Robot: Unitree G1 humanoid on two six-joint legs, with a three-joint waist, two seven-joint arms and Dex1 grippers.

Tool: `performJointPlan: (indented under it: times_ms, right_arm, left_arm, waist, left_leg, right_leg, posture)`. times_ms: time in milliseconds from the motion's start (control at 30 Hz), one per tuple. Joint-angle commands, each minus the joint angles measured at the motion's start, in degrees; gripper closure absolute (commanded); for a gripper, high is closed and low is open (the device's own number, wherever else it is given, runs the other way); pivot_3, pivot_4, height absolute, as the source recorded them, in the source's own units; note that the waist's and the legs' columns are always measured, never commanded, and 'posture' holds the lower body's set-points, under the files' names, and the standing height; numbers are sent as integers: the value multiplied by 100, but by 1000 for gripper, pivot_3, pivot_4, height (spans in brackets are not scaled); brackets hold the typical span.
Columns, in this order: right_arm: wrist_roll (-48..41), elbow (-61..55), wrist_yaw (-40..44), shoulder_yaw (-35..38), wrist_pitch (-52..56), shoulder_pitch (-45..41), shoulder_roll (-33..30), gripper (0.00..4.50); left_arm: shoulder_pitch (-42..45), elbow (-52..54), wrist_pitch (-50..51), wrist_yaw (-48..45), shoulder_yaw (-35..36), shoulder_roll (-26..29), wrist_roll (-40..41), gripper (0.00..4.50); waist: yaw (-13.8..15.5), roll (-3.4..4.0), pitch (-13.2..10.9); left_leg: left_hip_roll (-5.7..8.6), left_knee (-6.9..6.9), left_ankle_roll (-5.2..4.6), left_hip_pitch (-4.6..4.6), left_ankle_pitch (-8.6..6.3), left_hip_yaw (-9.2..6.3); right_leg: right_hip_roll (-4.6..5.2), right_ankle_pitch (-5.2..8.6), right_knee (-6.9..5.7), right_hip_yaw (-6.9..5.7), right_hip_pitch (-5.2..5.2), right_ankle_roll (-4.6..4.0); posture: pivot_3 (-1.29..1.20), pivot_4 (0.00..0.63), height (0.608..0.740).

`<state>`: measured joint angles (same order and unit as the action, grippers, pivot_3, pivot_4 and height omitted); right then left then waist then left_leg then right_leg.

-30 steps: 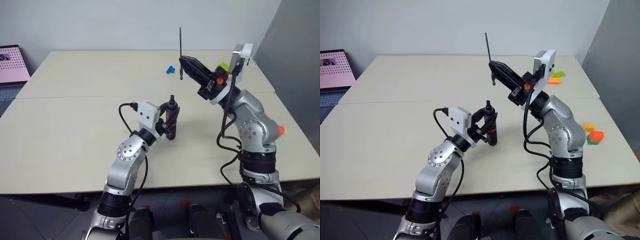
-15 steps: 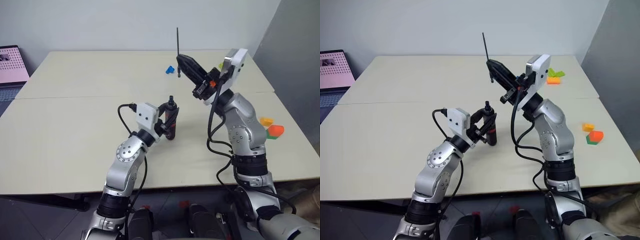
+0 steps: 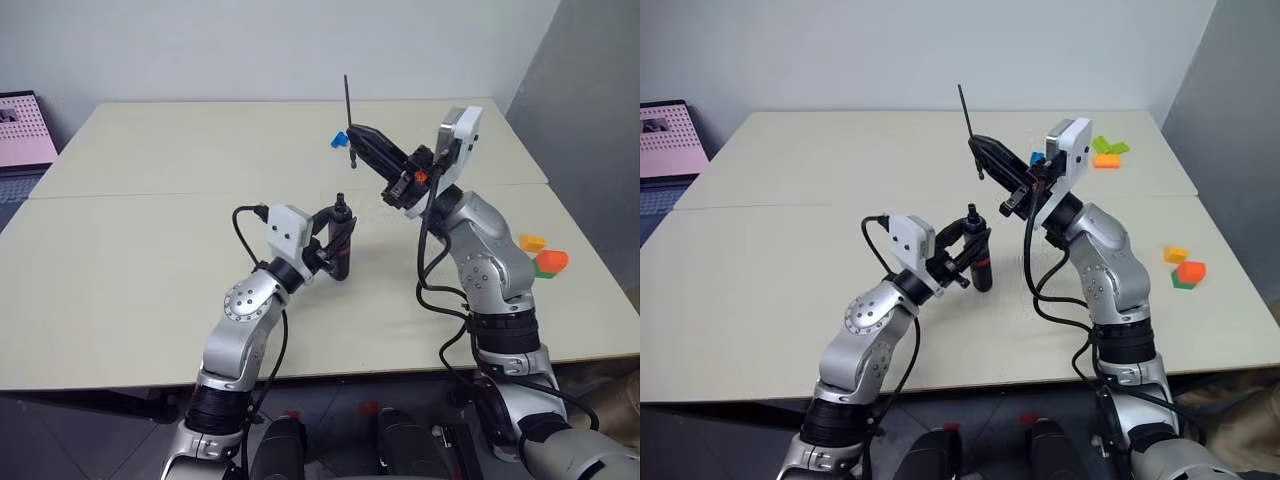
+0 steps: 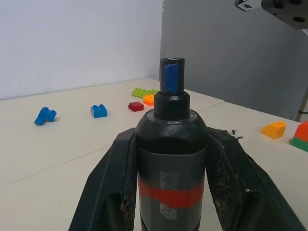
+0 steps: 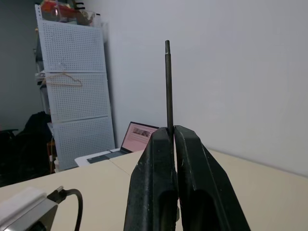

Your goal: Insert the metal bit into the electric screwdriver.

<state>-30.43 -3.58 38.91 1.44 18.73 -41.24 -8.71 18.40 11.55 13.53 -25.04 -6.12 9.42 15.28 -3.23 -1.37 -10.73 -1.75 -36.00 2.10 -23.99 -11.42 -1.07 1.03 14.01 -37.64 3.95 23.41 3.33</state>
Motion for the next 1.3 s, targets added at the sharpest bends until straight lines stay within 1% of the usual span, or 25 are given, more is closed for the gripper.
performJointPlan:
  times_ms: [33, 367, 633, 900, 1300]
  right_arm:
    - [-172, -144, 217, 77, -123, -119, -61, 4500]
    - [9, 122, 506, -145, -646, -196, 182, 4500]
    - [209, 418, 587, -312, -1194, 9, 429, 4500]
    - [363, 701, 655, -361, -1534, 68, 468, 4500]
    - [481, 816, 656, -388, -1634, 226, 462, 4500]
  left_arm:
    - [138, 123, -29, -78, 125, 73, 72, 2864]
    - [140, 101, 48, -127, 184, 130, 140, 2864]
    - [168, 114, 122, -161, 242, 189, 186, 2864]
    - [178, 106, 135, -209, 286, 263, 209, 2864]
    - [163, 121, 126, -211, 252, 275, 209, 2864]
  waist:
    - [0, 0, 0]
    - [-3, 0, 0]
    - [-3, 0, 0]
    - [-4, 0, 0]
    - [-3, 0, 0]
  left_leg:
    - [0, 0, 0, 0, 0, 0]
    - [0, 2, 0, 0, 0, -1]
    - [-1, 3, 0, 0, 0, 0]
    - [-2, 4, 0, 0, 0, 1]
    - [-2, 4, 0, 0, 0, 0]
  right_leg:
    - [0, 1, 0, 0, 0, -1]
    - [0, 1, 1, -1, 1, -1]
    - [0, 2, 3, -1, 2, -2]
    - [0, 4, 2, -1, 3, -7]
    - [0, 9, 2, -1, 3, -15]
  posture:
    - [0, 150, 740]
    - [0, 150, 740]
    - [0, 150, 740]
    - [0, 150, 740]
    - [0, 150, 740]
